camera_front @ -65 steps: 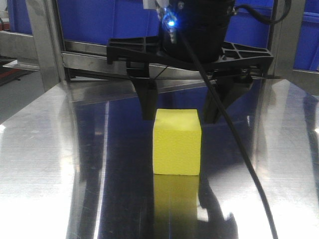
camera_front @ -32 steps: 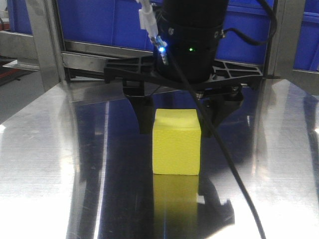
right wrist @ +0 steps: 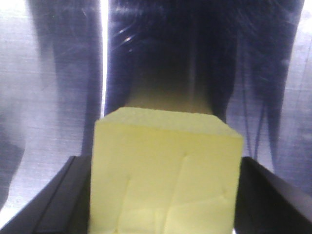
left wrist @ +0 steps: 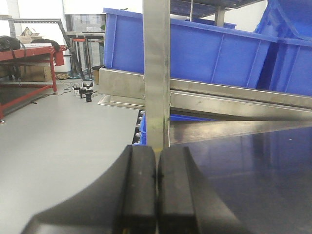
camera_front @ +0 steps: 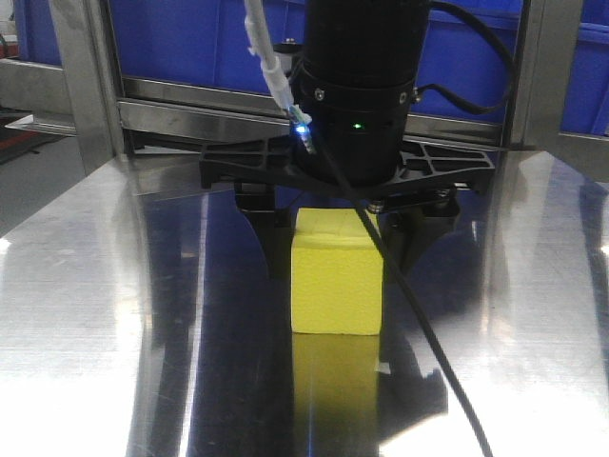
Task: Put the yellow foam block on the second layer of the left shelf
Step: 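Close the right gripper on the yellow foam block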
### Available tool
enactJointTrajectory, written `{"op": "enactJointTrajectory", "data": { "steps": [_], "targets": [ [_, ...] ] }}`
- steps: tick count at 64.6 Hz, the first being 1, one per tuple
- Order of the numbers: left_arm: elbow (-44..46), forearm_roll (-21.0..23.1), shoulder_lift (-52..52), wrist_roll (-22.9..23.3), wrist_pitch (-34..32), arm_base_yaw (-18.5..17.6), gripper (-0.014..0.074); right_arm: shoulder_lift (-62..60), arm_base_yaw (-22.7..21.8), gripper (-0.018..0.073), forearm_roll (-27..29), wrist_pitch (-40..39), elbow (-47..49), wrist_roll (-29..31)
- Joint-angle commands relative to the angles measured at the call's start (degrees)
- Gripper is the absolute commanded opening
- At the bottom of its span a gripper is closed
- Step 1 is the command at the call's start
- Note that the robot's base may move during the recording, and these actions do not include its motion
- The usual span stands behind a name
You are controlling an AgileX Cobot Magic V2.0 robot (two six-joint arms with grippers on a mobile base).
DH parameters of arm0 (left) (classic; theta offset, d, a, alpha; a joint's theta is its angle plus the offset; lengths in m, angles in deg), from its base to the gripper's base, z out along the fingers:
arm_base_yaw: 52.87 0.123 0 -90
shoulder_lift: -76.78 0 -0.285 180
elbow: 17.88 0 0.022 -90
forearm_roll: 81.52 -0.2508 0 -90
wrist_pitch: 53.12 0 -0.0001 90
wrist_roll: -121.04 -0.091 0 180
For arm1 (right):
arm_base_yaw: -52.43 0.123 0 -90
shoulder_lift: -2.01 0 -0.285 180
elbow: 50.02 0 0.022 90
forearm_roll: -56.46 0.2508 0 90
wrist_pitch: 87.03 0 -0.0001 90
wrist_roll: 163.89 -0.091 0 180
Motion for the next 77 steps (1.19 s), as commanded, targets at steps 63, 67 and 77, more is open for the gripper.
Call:
{"op": "enactJointTrajectory", "data": {
  "steps": [63,67,77],
  "targets": [
    [-1.54,0.32,-1.18,0.19,-4.65,0.01,0.0124,-3.06,0.19,0.0438,-1.37,-1.30,2.13,-0.01],
    [-1.54,0.32,-1.18,0.19,-4.65,0.01,0.0124,-3.53,0.19,0.0438,-1.37,-1.12,2.13,0.28],
    [-1.54,0.32,-1.18,0.19,-4.65,0.01,0.0124,-6.85,0.19,0.0438,-1.37,-1.18,1.85,3.70]
  ]
}}
